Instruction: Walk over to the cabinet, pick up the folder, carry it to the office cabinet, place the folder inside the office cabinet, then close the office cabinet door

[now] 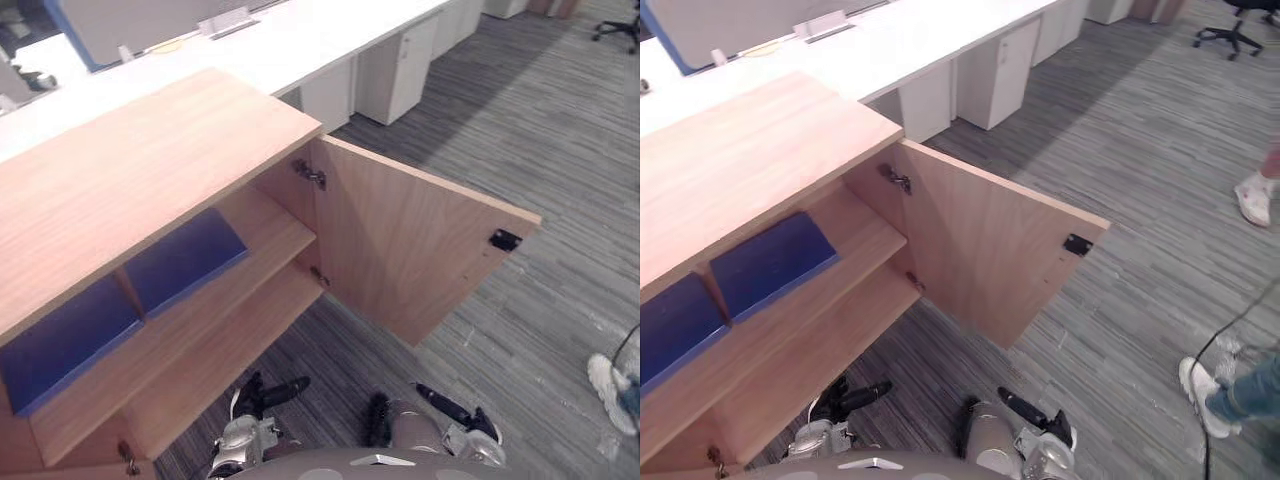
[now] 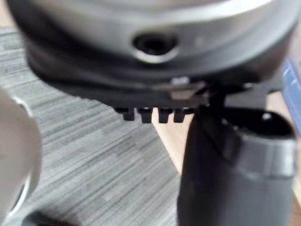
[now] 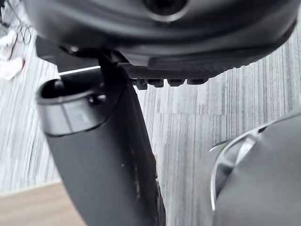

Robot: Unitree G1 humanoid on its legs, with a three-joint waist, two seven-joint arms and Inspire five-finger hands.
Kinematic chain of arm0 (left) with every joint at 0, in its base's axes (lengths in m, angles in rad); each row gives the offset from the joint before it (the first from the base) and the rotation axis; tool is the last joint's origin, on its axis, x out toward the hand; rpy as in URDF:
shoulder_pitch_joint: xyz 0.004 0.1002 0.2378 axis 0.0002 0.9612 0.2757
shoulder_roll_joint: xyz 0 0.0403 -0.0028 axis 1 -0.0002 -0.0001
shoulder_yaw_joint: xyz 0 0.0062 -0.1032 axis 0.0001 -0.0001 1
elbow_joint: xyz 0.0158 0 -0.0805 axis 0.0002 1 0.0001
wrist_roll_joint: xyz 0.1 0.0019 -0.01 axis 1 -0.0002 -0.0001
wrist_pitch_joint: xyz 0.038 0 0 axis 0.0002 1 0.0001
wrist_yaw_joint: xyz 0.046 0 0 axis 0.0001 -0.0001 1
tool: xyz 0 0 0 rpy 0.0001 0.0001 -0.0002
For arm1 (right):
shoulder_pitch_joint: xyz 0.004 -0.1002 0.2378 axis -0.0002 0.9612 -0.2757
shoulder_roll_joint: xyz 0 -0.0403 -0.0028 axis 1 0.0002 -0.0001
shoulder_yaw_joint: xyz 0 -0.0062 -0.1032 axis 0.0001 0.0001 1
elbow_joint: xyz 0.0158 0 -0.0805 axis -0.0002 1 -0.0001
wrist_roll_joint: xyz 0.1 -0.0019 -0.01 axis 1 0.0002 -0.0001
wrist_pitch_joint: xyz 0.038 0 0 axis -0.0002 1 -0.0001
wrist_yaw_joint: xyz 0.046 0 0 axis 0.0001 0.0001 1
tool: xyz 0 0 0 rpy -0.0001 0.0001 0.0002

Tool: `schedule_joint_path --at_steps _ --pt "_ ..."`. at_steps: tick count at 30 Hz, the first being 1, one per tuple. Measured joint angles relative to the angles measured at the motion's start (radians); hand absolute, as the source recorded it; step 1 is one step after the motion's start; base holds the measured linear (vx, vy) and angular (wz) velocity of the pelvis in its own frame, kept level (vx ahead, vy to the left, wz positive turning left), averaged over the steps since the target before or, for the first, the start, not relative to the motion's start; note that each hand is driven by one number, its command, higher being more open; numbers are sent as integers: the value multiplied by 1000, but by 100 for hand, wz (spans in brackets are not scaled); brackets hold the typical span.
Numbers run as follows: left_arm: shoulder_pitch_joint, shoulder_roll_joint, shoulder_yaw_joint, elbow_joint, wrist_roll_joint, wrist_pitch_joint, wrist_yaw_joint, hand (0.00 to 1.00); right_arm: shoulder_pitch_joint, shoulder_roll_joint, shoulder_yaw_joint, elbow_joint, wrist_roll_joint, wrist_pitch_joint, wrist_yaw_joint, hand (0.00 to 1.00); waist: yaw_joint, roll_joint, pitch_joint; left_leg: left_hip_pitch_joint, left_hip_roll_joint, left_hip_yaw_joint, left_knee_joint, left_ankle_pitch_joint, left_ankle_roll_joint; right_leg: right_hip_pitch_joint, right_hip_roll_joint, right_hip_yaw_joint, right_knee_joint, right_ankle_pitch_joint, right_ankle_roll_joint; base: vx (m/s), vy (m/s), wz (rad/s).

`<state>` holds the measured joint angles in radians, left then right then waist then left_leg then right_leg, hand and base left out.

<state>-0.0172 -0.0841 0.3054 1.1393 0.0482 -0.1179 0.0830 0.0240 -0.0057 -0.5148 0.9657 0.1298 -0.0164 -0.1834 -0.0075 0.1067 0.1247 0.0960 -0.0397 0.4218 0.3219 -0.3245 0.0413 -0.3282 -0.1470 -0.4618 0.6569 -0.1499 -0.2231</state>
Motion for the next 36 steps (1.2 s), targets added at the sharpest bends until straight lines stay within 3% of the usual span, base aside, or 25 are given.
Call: schedule_joint_path --at_steps 1,2,3,4,5,6,8,10,11,13,17,23,29,33,36 --pt "4 2 12 -5 0 5 -1 100 4 1 -1 1 -3 2 0 100 1 0 1 0 0 10 -3 1 -1 20 0 -32 1 -1 -11 11 13 -70" --pt "12 4 56 -24 0 7 -5 100 1 -1 11 5 -5 6 1 100 12 -8 14 -31 -1 18 64 12 -5 58 32 -57 -92 30 -46 -65 16 -120" --pt "15 22 88 -17 0 8 -1 100 -14 7 15 34 -5 -4 8 100 28 -32 22 -129 25 -41 187 -8 74 85 64 40 -244 110 30 -101 -5 -135" --pt "20 32 82 -10 2 6 -1 100 -35 10 -3 49 -6 -9 7 100 34 -27 18 -149 52 -85 150 -46 122 108 105 103 -329 146 84 -73 7 -141" --pt "49 34 53 -10 1 1 0 100 -44 -8 -31 54 -4 12 2 100 40 -8 10 -104 95 -126 -50 49 -7 95 42 28 -150 28 87 7 -22 -123" --pt "49 51 42 -16 -13 9 1 100 -44 -24 -36 83 -5 6 0 100 36 -30 12 -83 70 -64 -91 78 0 100 -54 10 -33 -28 132 42 -25 -113" --pt "57 84 3 -8 1 7 -2 100 -48 -27 -34 119 -4 11 7 100 34 -30 0 -87 80 -17 -124 97 -7 149 -99 3 -79 -44 195 25 -108 -95" --pt "57 119 -19 0 2 10 0 100 -53 -24 -29 152 -4 13 8 100 31 -62 -2 -96 81 21 -149 117 -14 215 -122 14 -245 5 273 24 -160 -80" --pt "57 150 -30 2 8 10 1 100 -54 -13 -30 185 -4 16 8 100 30 -96 4 -100 83 40 -150 126 -29 261 -111 36 -369 22 342 13 -245 -50" --pt "56 170 -29 13 21 16 2 100 -51 -7 -33 216 -4 22 8 100 26 -114 2 -108 103 41 -161 146 -52 302 -64 29 -487 34 352 24 -385 -38" --pt "57 169 -17 17 19 19 17 100 -14 -29 -64 220 -3 22 8 100 11 -113 1 -56 128 6 -241 210 -86 369 -6 1 -567 58 322 26 -217 6" --pt "58 164 -41 4 -7 14 20 100 -19 -42 -67 220 -3 3 9 100 7 -119 -3 -34 116 -24 -300 236 -91 390 7 -5 -600 69 311 -14 -32 11" --pt "60 178 -65 4 -6 13 20 100 -22 -14 -61 215 -3 3 18 100 7 -138 -14 -31 88 -42 -302 239 -87 417 -9 -6 -645 96 326 -8 51 6" --pt "68 189 -103 -9 -5 13 19 100 -15 -14 52 62 -4 10 15 100 7 -137 -14 -30 81 -45 -302 238 -85 416 -14 0 -647 112 325 -39 39 -2" --pt "74 194 -126 -23 -4 11 15 100 -11 -51 146 -181 -8 0 20 100 6 -137 -14 -34 75 -48 -302 239 -80 415 -14 4 -660 124 326 -84 15 -1"
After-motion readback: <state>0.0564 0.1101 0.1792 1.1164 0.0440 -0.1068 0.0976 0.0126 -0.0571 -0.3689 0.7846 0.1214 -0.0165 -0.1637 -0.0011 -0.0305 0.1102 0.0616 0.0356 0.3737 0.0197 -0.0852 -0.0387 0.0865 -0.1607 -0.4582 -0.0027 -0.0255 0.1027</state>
